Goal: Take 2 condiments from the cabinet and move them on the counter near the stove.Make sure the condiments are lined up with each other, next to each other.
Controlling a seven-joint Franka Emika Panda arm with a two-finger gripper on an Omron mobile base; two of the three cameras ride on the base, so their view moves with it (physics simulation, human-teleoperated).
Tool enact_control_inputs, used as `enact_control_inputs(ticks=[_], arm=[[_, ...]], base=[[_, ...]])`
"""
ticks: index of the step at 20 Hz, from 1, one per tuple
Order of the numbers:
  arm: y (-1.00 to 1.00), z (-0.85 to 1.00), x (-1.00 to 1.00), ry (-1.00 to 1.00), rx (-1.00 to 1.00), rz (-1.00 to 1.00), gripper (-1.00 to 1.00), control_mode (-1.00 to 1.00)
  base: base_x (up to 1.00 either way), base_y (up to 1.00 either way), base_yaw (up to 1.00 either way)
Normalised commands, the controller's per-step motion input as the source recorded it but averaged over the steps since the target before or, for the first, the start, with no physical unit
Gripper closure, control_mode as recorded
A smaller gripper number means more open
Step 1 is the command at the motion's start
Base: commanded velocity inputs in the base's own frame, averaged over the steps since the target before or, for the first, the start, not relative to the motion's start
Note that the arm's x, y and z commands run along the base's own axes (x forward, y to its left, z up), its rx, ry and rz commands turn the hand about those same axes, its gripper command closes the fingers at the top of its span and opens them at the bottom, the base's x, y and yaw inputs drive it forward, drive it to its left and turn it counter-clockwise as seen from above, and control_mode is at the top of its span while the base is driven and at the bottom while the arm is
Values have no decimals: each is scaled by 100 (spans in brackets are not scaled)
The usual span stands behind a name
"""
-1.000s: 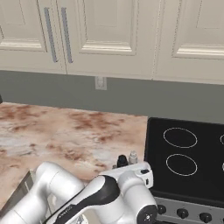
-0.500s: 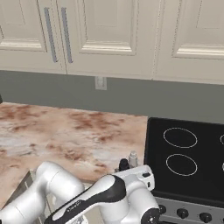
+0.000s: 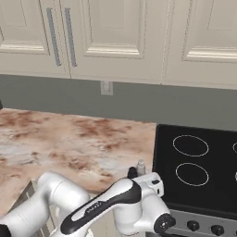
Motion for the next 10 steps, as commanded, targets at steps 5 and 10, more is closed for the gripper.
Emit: enact_control_inputs(ticks=[5,10], arm=[[-21,-20,33,0,3,6,100,-100],[-25,-23,27,0,1,6,100,-100]], base=[[0,0,0],[0,0,0]])
